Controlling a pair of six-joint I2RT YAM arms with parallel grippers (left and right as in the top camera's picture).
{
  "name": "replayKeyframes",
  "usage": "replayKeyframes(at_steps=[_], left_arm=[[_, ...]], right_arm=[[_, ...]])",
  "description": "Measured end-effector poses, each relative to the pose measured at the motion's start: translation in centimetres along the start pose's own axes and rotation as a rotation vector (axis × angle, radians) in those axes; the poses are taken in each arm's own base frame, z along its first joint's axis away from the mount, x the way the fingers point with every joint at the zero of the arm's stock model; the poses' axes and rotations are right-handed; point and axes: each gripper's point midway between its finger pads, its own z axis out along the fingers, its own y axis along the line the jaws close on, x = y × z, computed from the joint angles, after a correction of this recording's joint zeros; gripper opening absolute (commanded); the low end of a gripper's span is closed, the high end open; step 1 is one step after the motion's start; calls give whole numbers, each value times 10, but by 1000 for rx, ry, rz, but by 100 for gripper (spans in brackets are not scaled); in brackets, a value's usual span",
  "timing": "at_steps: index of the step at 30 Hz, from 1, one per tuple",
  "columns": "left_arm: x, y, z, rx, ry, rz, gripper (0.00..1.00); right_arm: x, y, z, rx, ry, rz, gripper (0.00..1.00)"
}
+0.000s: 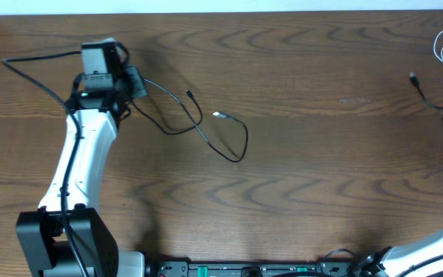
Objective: Untangle cables
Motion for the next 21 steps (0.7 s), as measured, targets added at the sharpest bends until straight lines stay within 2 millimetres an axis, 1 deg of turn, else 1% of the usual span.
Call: replayKeyframes(at_steps=[2, 5, 7, 9, 10, 11, 12, 13, 15, 18, 21], left_arm=[[5, -17, -1, 43, 13, 25, 7], [16, -49, -3, 126, 38, 67, 7], [25, -73, -6, 190, 58, 99, 8], [33, -92, -10, 241, 74, 128, 7], [39, -105, -13, 275, 85, 146, 7], [44, -116, -16, 303, 93, 163, 7], [50, -128, -19, 333, 102, 182, 7], [53, -134, -21, 351, 107, 191, 7], [62, -152, -27, 408, 124, 216, 7], [69, -167, -33, 472, 142, 232, 7], [71, -177, -39, 539, 153, 233, 8]], right_arm=[[-12, 4, 0, -5, -49, -21, 1], [-30, 3, -1, 7, -122, -43, 1], [-39, 3, -3, 15, -161, -54, 1], [-44, 2, -3, 19, -181, -59, 1], [-44, 2, -2, 23, -181, -59, 6], [-43, 0, 0, 26, -179, -58, 46], [-40, -2, 4, 33, -164, -52, 99], [-37, -3, 7, 35, -152, -49, 99], [-24, -8, 18, 49, -94, -35, 99], [-3, -6, 32, 53, -12, -23, 99], [17, 10, 41, 11, 61, -24, 99]])
